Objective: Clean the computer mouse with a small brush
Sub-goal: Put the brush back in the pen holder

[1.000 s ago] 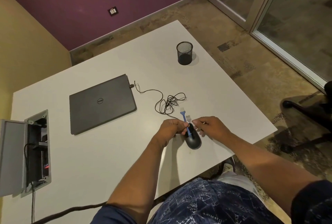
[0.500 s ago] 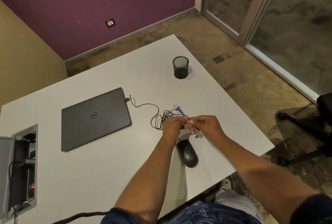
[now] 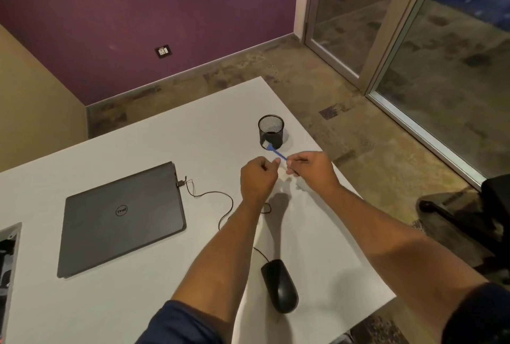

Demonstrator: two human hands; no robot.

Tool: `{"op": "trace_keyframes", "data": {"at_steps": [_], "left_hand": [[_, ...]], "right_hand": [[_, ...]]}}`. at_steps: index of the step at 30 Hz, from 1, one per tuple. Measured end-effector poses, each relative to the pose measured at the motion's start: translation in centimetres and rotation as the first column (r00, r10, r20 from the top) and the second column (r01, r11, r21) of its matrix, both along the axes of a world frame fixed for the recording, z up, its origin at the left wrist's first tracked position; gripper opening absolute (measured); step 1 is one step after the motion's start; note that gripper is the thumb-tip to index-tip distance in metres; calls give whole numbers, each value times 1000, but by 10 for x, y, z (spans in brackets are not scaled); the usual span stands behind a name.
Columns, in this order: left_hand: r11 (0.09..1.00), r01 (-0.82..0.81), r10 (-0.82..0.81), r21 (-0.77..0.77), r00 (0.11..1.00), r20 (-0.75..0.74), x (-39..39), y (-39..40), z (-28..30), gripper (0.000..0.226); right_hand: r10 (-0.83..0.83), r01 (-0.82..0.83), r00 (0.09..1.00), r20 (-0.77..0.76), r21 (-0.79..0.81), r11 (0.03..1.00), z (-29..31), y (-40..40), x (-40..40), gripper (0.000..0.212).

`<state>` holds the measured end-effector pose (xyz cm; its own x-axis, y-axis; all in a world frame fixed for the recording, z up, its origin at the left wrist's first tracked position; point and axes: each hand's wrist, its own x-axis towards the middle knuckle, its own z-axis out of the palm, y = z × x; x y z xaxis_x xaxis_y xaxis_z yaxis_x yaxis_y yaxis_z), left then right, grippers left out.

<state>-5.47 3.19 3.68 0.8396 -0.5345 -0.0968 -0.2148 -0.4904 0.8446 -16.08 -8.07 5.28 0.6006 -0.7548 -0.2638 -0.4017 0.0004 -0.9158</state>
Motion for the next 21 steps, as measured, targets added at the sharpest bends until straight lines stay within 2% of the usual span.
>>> {"op": "trace_keyframes", "data": {"at_steps": [2, 4, 7, 14, 18, 21], "left_hand": [[994, 54, -66, 90, 989, 135, 15, -14, 3, 23], [966, 154, -204, 206, 946, 252, 30, -27, 0, 46], [862, 242, -410, 446, 850, 331, 51, -46, -10, 78], [698, 233, -562, 677, 764, 317, 65, -64, -34, 81], [638, 241, -607, 732, 742, 284, 68, -64, -44, 78], [611, 255, -632, 749, 728, 267, 71, -63, -51, 76]], "right_hand": [[-16, 16, 1000, 2, -81, 997, 5, -23, 18, 9], [-22, 17, 1000, -23, -175, 984, 9, -43, 33, 4], [-4, -28, 996, -85, -370, 929, 16, -66, 51, 6], [93, -279, 949, -303, -661, 696, 13, -100, 88, 18], [166, -503, 847, -506, -659, 560, 2, -108, 106, 21], [174, -588, 784, -595, -623, 516, -4, -109, 113, 22]]}}
